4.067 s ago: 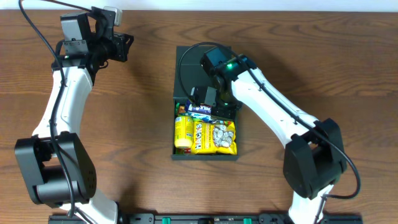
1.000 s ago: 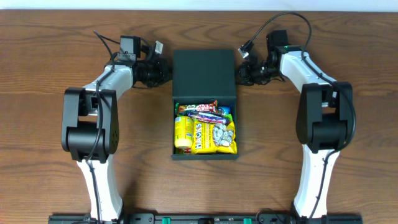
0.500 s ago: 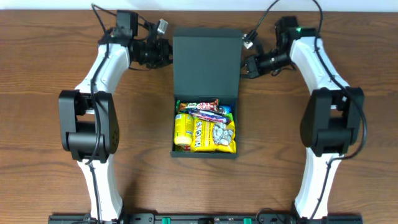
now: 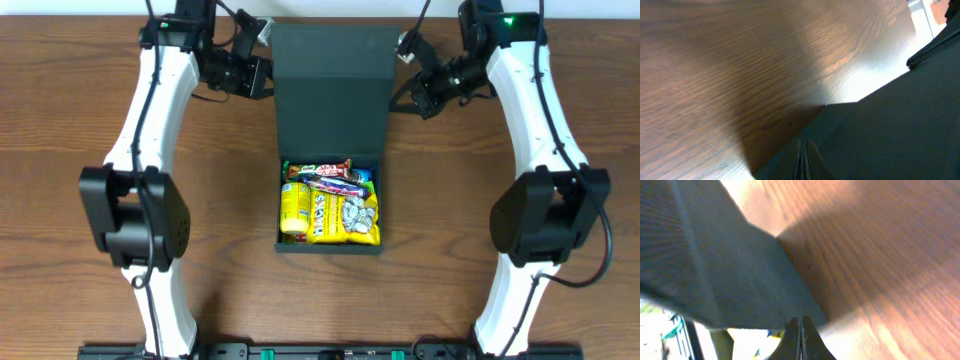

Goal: Pack container
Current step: 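Push the lid forward with both grippers to tilt it over the box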

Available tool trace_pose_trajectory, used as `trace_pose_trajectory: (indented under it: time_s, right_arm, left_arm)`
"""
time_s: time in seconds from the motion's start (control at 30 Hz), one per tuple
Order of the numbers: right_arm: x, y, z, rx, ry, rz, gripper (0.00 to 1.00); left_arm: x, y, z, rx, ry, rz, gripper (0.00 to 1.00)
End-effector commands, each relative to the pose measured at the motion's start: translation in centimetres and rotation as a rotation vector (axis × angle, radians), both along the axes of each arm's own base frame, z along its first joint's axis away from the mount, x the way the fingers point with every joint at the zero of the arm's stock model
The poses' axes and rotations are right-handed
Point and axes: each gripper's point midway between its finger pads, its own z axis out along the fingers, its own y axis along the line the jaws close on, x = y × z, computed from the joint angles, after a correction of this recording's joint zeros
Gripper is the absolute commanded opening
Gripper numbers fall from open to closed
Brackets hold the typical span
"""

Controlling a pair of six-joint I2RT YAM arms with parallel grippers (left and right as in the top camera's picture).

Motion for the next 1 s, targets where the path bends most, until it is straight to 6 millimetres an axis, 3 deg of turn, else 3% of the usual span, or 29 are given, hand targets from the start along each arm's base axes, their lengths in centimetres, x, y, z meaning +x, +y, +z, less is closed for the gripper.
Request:
trace_pose_trajectory:
  time_s: [0.0, 0.3, 0.73, 0.97]
  right_arm:
    - [-1.0, -0.2, 2.8, -0.040, -0.103, 0.061, 0.01]
    - [-3.8, -0.7, 4.0, -0.060, -0.071, 0.111, 0.01]
    - [-6.5, -0.8, 4.7, -0.087, -0.016, 0.155, 0.01]
    - [-7.1, 0.1, 4.7, -0.088, -0.008, 0.186, 0.01]
  left_arm:
    - [-0.9, 0.9, 4.0, 0.087, -0.179, -0.061, 0.06]
    - [-4.3, 2.3, 6.0, 0.194, -0.236, -0.144, 0.06]
    - [-8.7, 1.8, 5.7, 0.157, -0.170, -0.310, 0.05]
    - [-9.8, 1.9, 5.6, 0.157, -0.152, -0.351, 0.06]
